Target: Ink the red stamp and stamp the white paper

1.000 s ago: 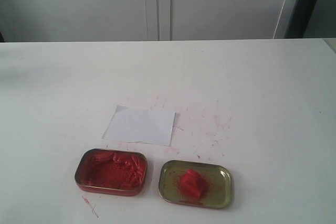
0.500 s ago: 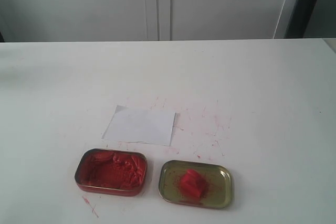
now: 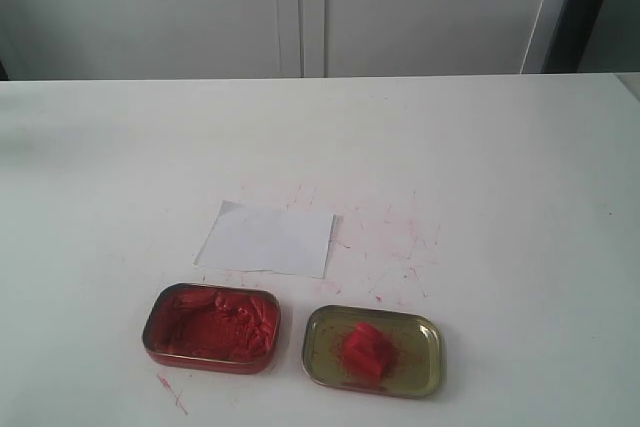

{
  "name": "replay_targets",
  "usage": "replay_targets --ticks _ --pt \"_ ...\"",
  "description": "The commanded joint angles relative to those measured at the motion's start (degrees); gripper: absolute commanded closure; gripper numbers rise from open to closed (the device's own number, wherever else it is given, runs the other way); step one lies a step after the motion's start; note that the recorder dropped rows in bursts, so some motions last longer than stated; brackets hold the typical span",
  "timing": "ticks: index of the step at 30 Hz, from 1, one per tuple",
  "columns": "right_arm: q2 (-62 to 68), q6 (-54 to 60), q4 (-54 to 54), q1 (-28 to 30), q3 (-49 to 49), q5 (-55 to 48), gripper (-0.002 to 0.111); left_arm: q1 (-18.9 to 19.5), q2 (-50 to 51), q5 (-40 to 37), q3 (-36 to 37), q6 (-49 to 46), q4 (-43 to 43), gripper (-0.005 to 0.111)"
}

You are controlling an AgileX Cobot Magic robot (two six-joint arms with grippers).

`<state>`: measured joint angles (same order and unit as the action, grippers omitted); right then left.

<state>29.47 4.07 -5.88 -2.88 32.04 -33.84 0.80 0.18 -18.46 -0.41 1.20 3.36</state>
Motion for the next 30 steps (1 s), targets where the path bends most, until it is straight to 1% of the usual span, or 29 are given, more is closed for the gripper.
replay_targets --ticks 1,8,14,24,26,30 --pt "5.0 0.2 -0.9 -0.1 2.6 -5.1 0.108 0.2 -0.2 0.0 0.4 0.0 0.6 0.107" --pt "13.0 0.2 -4.5 -0.1 4.5 -9.0 0.108 0.2 -0.2 0.0 0.4 0.0 0.6 0.107" --pt "19.4 0.4 -5.3 -0.1 6.2 -11.4 0.108 0.2 -0.2 0.0 0.4 0.0 0.6 0.107" --pt "27.9 7.6 -12.8 -0.1 8.9 -13.3 0.108 0.2 -0.2 0.0 0.4 0.0 0.6 0.107" --pt "29.1 8.0 -13.2 -0.5 8.9 -13.5 0.108 0.2 -0.2 0.0 0.4 0.0 0.6 0.107" --pt "31.9 9.2 -13.4 -3.5 9.1 -13.6 0.108 0.2 -0.2 0.0 0.4 0.0 0.6 0.107"
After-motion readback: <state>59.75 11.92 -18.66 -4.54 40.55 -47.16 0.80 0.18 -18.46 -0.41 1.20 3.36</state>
